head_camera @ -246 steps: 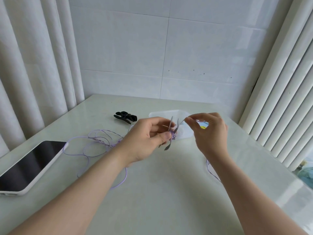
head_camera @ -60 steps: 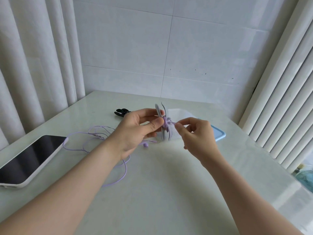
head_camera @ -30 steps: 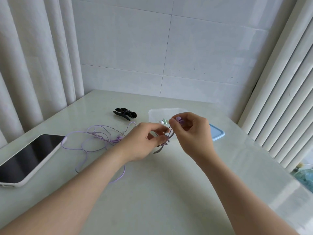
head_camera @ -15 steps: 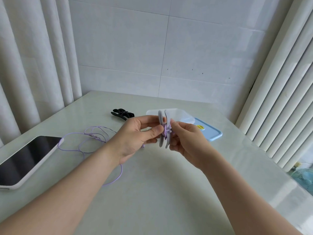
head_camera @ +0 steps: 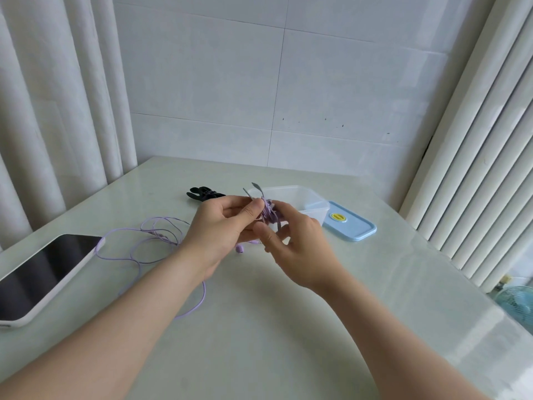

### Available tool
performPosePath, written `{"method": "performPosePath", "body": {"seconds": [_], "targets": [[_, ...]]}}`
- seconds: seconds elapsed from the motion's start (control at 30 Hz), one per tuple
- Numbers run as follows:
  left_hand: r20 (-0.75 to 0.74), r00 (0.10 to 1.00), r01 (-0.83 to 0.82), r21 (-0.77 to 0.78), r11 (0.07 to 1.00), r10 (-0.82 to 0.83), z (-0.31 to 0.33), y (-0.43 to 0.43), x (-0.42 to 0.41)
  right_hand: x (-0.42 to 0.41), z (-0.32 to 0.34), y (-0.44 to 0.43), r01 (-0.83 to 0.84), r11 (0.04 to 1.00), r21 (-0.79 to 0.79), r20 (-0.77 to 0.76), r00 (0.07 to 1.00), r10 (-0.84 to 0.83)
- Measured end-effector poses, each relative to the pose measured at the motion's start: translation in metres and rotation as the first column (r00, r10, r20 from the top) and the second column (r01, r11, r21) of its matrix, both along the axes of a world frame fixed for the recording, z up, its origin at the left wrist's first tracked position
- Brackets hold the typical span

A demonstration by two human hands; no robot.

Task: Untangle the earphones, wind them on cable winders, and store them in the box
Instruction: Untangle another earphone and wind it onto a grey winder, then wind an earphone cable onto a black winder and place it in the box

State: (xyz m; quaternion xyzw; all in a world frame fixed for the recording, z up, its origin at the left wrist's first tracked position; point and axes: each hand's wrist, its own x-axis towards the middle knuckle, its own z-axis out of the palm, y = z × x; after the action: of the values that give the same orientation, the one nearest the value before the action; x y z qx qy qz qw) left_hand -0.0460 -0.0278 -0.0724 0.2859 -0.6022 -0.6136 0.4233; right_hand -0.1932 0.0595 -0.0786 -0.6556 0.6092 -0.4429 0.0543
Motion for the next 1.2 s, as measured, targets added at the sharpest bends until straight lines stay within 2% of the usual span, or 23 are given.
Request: {"method": "performPosePath", "body": {"seconds": [0.1, 0.17, 0.23, 0.27, 0.3, 0.37, 0.4, 0.5, 0.57, 0.67, 0.77, 0.83, 1.03, 1.2], "targets": [[0.087, 0.996, -0.023, -0.16, 0.987, 0.037, 0.002, 0.003, -0.003, -0.004, -0.004, -0.003, 0.065, 0.996, -0.053, -0.08, 0.994, -0.069], [0.147, 0.975, -0.104, -0.355, 0.929, 0.165, -0.005, -0.001, -0.006, -0.008, 0.0, -0.003, 0.135, 0.983, -0.127, -0.013, 0.99, -0.137], [0.214, 0.9, -0.15, -0.665, 0.732, 0.379, -0.018, -0.01, -0.008, -0.012, 0.007, -0.002, 0.236, 0.95, -0.204, 0.14, 0.968, -0.211], [0.265, 0.849, -0.091, -0.779, 0.621, 0.457, -0.026, -0.015, -0.008, -0.015, 0.009, -0.002, 0.299, 0.928, -0.223, 0.218, 0.943, -0.251], [0.335, 0.79, -0.004, -0.835, 0.55, 0.514, -0.031, -0.018, -0.009, -0.019, 0.011, -0.002, 0.364, 0.905, -0.221, 0.28, 0.912, -0.299], [0.426, 0.711, 0.102, -0.85, 0.517, 0.56, -0.037, -0.024, -0.013, -0.028, 0.012, -0.002, 0.466, 0.864, -0.192, 0.336, 0.858, -0.388], [0.438, 0.712, 0.103, -0.838, 0.536, 0.549, -0.037, -0.024, -0.015, -0.031, 0.01, -0.003, 0.493, 0.853, -0.175, 0.339, 0.843, -0.417], [0.405, 0.787, 0.054, -0.798, 0.6, 0.466, -0.031, -0.019, -0.018, -0.039, 0.006, -0.005, 0.526, 0.839, -0.138, 0.303, 0.829, -0.47], [0.382, 0.817, 0.047, -0.791, 0.61, 0.432, -0.028, -0.016, -0.017, -0.041, 0.006, -0.005, 0.523, 0.842, -0.13, 0.268, 0.836, -0.478], [0.386, 0.842, 0.095, -0.793, 0.602, 0.376, -0.027, -0.013, -0.01, -0.04, 0.007, -0.005, 0.491, 0.858, -0.154, 0.21, 0.864, -0.457], [0.39, 0.849, 0.129, -0.808, 0.574, 0.358, -0.028, -0.012, -0.001, -0.04, 0.006, -0.008, 0.502, 0.844, -0.189, 0.084, 0.865, -0.495], [0.389, 0.854, 0.126, -0.798, 0.589, 0.345, -0.028, -0.01, 0.003, -0.042, 0.005, -0.011, 0.56, 0.816, -0.143, -0.024, 0.822, -0.569], [0.336, 0.872, 0.064, -0.798, 0.599, 0.355, -0.03, -0.011, 0.0, -0.042, 0.014, -0.01, 0.711, 0.701, 0.044, -0.143, 0.699, -0.7], [0.331, 0.867, 0.046, -0.797, 0.602, 0.372, -0.032, -0.009, -0.002, -0.04, 0.019, -0.01, 0.745, 0.653, 0.138, -0.139, 0.668, -0.731]]}}
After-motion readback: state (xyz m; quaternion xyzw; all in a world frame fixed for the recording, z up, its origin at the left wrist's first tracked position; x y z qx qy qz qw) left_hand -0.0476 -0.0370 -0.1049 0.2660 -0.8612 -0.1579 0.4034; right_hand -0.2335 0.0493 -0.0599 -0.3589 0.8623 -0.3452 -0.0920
